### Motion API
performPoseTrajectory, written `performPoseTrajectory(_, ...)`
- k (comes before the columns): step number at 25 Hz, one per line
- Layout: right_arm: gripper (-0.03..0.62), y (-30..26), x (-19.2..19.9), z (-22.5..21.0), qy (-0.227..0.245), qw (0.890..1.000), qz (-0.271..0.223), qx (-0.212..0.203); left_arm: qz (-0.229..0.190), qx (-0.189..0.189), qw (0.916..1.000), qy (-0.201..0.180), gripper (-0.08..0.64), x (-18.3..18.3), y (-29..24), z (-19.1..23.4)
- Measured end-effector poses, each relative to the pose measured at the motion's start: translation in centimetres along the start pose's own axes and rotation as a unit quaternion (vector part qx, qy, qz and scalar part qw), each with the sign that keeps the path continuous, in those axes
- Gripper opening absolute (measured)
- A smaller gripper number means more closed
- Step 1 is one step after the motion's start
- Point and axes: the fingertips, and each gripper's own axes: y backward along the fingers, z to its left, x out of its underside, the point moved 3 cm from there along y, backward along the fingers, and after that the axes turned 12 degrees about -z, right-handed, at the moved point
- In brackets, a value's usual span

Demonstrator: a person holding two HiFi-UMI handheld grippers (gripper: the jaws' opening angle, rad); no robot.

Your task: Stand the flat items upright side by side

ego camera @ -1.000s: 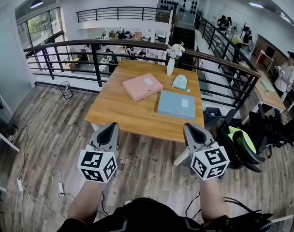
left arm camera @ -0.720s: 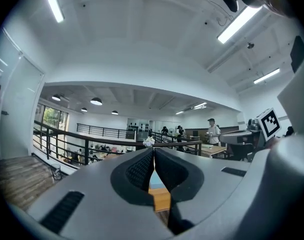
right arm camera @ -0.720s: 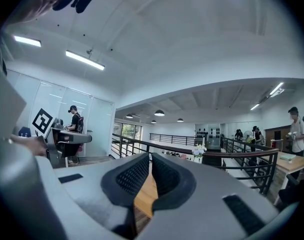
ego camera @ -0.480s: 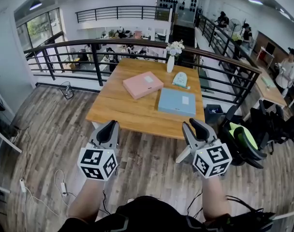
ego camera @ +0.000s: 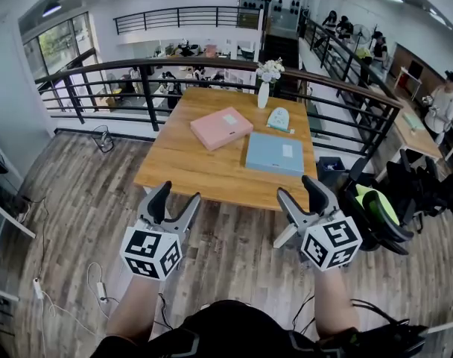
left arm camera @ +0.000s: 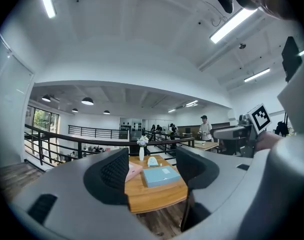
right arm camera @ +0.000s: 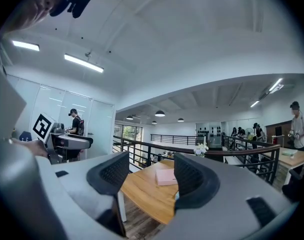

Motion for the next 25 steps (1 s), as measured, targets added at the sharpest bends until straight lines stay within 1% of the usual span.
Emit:
performPoseTrajectory(2, 0.279, -0.2, 0.1, 0.2, -0.005, 1.000, -0.001, 0.001, -0.001, 0.011, 0.9999, 0.004, 0.302, 0.0, 0.1, 0.2)
performPoseTrajectory(4, 0.282, -0.4, 0.3, 0.4, -0.007, 1.000, 0.000, 0.004, 0.007, 0.020, 0.9998, 0.003, 0.318, 0.3, 0.2, 0.6)
performPoseTrajectory(6, 0.288, -0.7, 0.3, 0.7, -0.006, 1.000, 0.002, 0.006, 0.011, 0.021, 0.9997, -0.001, 0.318, 0.4, 0.4, 1.1)
performPoseTrajectory(10, 0.302, -1.4, 0.5, 1.1, -0.005, 1.000, 0.004, 0.014, -0.009, 0.027, 0.9996, 0.001, 0.319, 0.2, 0.5, 2.2)
performPoseTrajectory(15, 0.308, -2.2, 1.0, 1.5, -0.004, 1.000, 0.015, 0.021, -0.004, 0.041, 0.9991, 0.001, 0.319, 0.7, 0.4, 3.0)
performPoseTrajectory(18, 0.308, -2.7, 1.9, 2.1, -0.004, 1.000, 0.019, 0.019, -0.014, 0.042, 0.9990, 0.005, 0.319, 1.2, 0.3, 4.0)
performPoseTrajectory(22, 0.308, -4.3, 3.1, 2.5, -0.012, 1.000, 0.024, 0.016, -0.004, 0.036, 0.9993, 0.006, 0.319, 2.0, -0.4, 6.0)
performPoseTrajectory(25, 0.308, -6.0, 3.5, 1.4, -0.014, 1.000, 0.018, 0.012, -0.002, 0.036, 0.9994, 0.001, 0.319, 2.6, -1.6, 6.8)
